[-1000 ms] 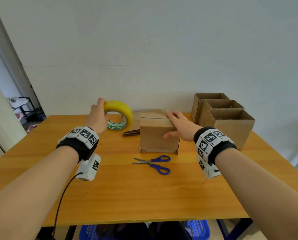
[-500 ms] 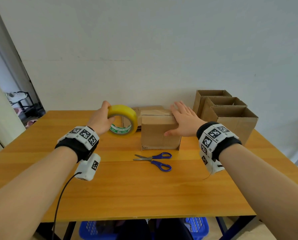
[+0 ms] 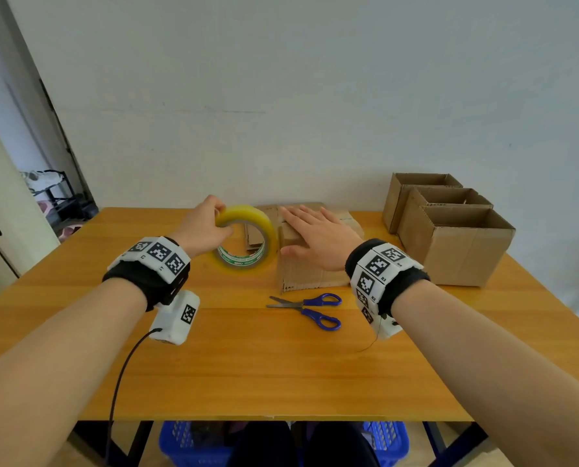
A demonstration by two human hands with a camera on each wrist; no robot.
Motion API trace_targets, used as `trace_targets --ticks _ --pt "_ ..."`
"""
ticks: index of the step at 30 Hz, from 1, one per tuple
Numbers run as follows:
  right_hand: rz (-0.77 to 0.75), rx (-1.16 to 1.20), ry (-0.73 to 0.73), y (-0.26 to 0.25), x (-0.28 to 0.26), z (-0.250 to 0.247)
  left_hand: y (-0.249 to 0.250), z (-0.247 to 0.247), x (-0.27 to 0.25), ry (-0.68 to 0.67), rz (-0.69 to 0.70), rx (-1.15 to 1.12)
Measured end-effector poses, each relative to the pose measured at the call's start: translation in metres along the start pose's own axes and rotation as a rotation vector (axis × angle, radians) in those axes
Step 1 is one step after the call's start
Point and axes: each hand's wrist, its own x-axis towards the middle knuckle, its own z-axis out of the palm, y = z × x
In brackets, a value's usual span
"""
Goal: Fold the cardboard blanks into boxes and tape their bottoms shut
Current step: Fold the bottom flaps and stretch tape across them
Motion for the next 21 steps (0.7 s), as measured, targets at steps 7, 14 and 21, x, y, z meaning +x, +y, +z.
trace_targets --ticks 7,14,21 --pt "0.002 -0.001 0.012 0.000 -0.001 0.001 0.012 -0.014 -0.013 -0.190 0.156 -0.099" --pt "-0.095 0.004 0.064 0.005 -0.005 0.002 0.017 -0.013 -0.013 -0.180 0.146 -0.112" --pt "-0.102 0.022 0.038 0.007 -0.004 0.001 0.020 -0.012 -0.004 -0.250 0.090 0.032"
